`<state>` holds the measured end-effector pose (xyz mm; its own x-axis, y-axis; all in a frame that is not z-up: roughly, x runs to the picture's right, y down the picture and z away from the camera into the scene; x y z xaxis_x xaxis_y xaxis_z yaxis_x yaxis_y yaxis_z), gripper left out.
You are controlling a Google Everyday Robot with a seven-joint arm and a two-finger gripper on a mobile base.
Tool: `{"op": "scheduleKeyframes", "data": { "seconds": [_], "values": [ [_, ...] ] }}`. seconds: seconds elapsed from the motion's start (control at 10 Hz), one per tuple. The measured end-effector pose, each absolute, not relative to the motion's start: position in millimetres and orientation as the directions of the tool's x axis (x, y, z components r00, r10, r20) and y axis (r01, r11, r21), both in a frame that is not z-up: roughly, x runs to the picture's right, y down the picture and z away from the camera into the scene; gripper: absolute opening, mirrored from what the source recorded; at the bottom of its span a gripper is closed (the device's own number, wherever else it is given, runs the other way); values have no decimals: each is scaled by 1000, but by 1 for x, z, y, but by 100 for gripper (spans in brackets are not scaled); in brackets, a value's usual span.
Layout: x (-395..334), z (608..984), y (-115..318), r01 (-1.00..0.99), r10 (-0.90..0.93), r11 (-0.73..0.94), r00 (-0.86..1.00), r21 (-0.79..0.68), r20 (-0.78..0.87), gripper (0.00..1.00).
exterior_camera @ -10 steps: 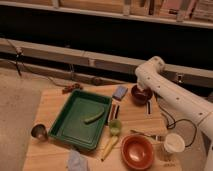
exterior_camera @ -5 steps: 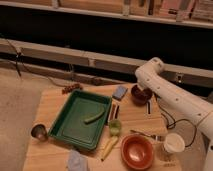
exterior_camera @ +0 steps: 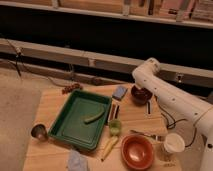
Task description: Place apple in purple bowl
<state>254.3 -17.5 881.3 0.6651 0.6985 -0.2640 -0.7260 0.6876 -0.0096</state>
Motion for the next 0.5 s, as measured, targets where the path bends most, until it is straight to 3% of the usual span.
{"op": "scheduleKeyframes", "data": {
  "seconds": [0.5],
  "values": [
    [250,879,-14,-729,699,684,657,-3,-281,78]
  ]
}}
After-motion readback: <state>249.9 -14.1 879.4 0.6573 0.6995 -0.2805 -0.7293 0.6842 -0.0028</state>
